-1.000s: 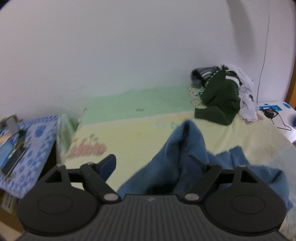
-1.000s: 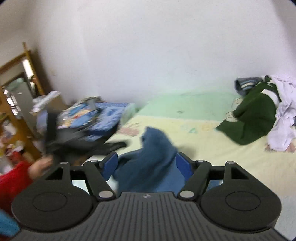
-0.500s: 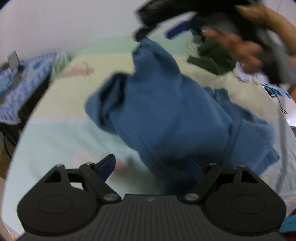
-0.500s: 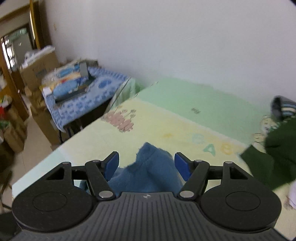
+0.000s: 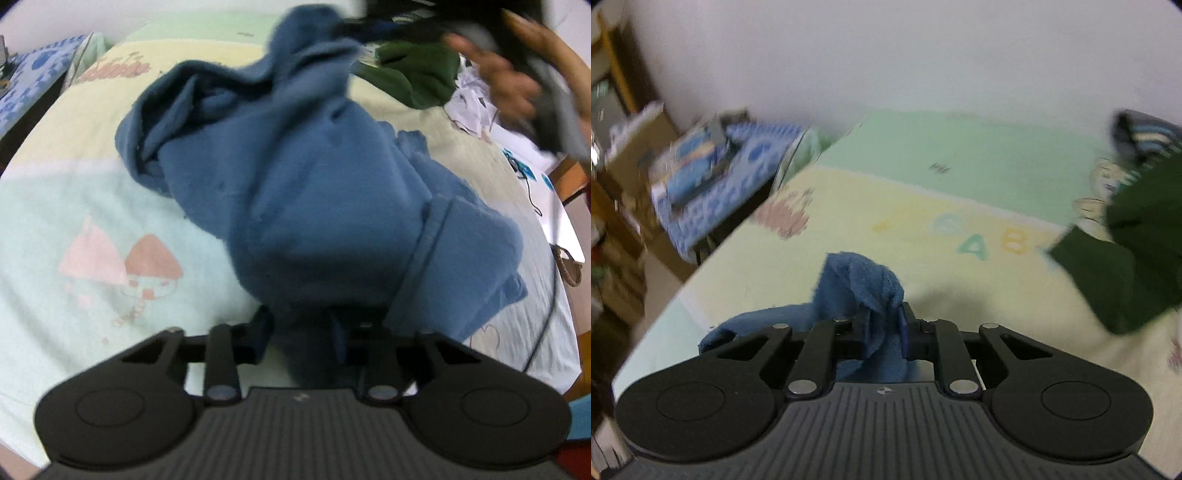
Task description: Fold clothes
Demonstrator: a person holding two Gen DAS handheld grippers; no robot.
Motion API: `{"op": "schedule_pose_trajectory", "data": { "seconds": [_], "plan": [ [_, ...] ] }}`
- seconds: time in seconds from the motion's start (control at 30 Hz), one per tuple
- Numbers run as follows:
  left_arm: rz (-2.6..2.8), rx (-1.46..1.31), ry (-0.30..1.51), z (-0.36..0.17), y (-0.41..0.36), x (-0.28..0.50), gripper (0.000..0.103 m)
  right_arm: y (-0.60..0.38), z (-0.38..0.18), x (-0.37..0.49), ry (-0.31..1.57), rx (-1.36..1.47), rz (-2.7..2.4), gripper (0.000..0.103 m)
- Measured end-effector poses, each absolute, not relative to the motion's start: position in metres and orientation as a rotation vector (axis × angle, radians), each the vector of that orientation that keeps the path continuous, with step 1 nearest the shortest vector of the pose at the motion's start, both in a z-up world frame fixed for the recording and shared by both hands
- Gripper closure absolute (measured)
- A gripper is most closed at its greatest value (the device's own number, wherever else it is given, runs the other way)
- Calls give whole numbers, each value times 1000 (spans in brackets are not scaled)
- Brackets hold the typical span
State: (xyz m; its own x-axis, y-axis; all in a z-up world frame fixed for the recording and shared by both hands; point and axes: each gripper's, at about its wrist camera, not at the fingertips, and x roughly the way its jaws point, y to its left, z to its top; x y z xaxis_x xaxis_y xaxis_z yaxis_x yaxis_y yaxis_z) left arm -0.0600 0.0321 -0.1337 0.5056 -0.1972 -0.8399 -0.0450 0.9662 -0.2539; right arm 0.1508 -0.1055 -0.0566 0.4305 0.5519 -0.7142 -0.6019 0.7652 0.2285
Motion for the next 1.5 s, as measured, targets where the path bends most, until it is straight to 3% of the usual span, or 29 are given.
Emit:
{"op": "schedule_pose_trajectory", "data": {
  "seconds": [0.07, 0.1, 0.23, 0.47, 0.5, 0.63, 0.7, 0.77, 1.1, 1.17, 1.23, 1.33, 1.5],
  "plan": [
    [-94, -261, 1034, -131, 33, -59, 82, -137, -52, 145, 864, 5, 698, 91],
    [-95, -257, 1029, -128, 33, -59, 82, -149, -51, 142, 867, 30, 688, 96],
    [-103, -202, 1022, -121, 26, -58, 84, -195, -56, 122, 873, 48, 646, 96],
    [-67, 15, 1025, -129, 8, -45, 74, -195, -96, 92, 896, -130, 585, 96],
    [-68, 41, 1021, -128, 6, -46, 73, -190, -97, 86, 864, -194, 576, 91],
    [-48, 74, 991, -121, 7, -56, 65, -175, -79, 56, 600, -449, 602, 53],
    [-23, 68, 977, -116, 13, -62, 57, -166, -72, 47, 524, -529, 686, 49],
    [4, 52, 964, -116, 13, -67, 57, -155, -72, 44, 500, -603, 763, 49],
    [29, -42, 920, -132, 13, -64, 53, -122, -96, 55, 467, -816, 874, 55],
    [21, -55, 921, -133, 16, -62, 53, -122, -95, 62, 470, -766, 866, 62],
    [9, -75, 923, -129, 19, -63, 53, -126, -89, 69, 490, -679, 868, 88],
    [2, -68, 876, -118, 24, -72, 60, -135, -78, 78, 495, -556, 857, 88],
    [-34, -54, 864, -112, 25, -72, 60, -139, -80, 92, 526, -461, 804, 96]
  ]
}}
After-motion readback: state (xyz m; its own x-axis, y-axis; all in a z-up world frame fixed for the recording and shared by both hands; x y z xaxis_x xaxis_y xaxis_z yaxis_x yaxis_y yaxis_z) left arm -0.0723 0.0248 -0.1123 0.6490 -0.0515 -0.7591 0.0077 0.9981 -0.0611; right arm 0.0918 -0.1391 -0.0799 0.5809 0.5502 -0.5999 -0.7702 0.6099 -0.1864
